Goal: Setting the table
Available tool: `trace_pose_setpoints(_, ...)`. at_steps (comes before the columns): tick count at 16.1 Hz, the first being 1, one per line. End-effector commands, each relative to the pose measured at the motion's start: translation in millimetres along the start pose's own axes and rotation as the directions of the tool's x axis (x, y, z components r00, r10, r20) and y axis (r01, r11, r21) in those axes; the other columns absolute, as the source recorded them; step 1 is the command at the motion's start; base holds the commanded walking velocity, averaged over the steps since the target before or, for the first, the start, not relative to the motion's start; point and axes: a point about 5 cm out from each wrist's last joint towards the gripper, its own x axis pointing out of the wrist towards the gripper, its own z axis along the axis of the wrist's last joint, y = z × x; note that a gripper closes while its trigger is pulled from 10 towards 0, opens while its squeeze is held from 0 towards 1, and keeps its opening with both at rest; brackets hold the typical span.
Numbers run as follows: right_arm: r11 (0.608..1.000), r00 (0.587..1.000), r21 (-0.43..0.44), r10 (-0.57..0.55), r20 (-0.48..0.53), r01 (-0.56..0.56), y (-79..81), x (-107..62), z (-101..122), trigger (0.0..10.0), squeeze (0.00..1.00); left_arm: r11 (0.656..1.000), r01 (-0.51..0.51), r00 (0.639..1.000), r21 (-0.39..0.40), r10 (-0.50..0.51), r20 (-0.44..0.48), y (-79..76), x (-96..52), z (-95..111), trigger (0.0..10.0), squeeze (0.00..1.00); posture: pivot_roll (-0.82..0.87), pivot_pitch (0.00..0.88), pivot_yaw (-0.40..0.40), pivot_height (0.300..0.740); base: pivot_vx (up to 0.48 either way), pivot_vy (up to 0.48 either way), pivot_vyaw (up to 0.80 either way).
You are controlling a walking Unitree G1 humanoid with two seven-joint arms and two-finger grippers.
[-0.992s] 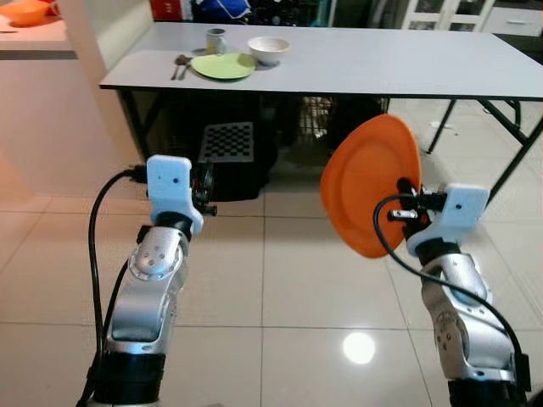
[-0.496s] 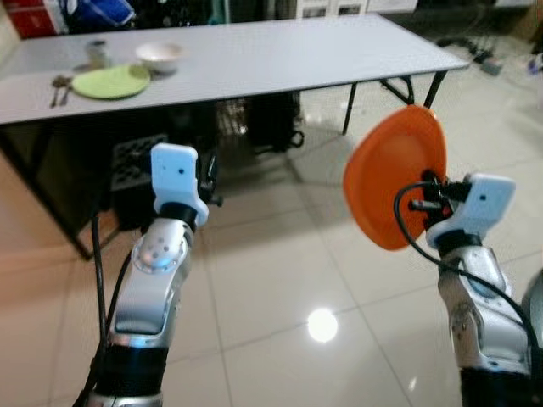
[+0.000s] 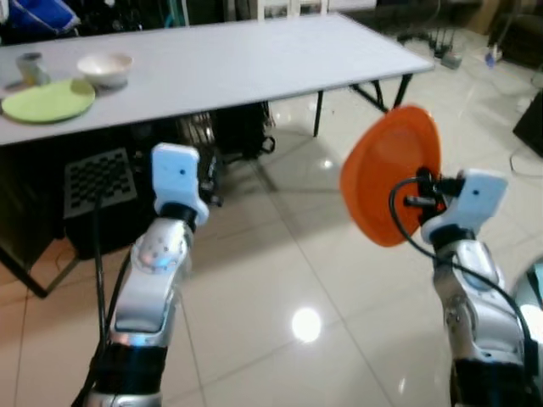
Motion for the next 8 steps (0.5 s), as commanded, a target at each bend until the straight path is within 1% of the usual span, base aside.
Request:
trace_pose_setpoints(1, 0.999, 0.998, 0.024, 0.030, 0.062, -0.032, 9.6, 2.0, 11.2, 10.0, 0.00, 1.000, -0.016, 1.000, 0.016, 0.016, -0.006, 7.0, -0.5, -1.1, 10.0, 0.00, -0.02, 0.000, -0.007, 0.740, 0.431, 0.000, 0.00)
trace_pose_setpoints(4, 0.999, 0.996, 0.047, 0.005, 0.090, -0.009, 5.8, 2.4, 16.3, 10.0, 0.00, 1.000, -0.018, 1.000, 0.016, 0.018, -0.007, 7.7, 0.0, -1.2, 10.0, 0.00, -0.02, 0.000, -0.004, 0.740, 0.437, 0.000, 0.00)
trace_pose_setpoints(8, 0.998, 0.996, 0.055, 0.003, 0.094, -0.008, 5.6, 2.1, 17.0, 10.0, 0.00, 1.000, -0.013, 1.000, 0.014, 0.013, -0.008, 6.8, -0.1, -1.3, 10.0, 0.00, -0.02, 0.000, -0.005, 0.740, 0.439, 0.000, 0.00)
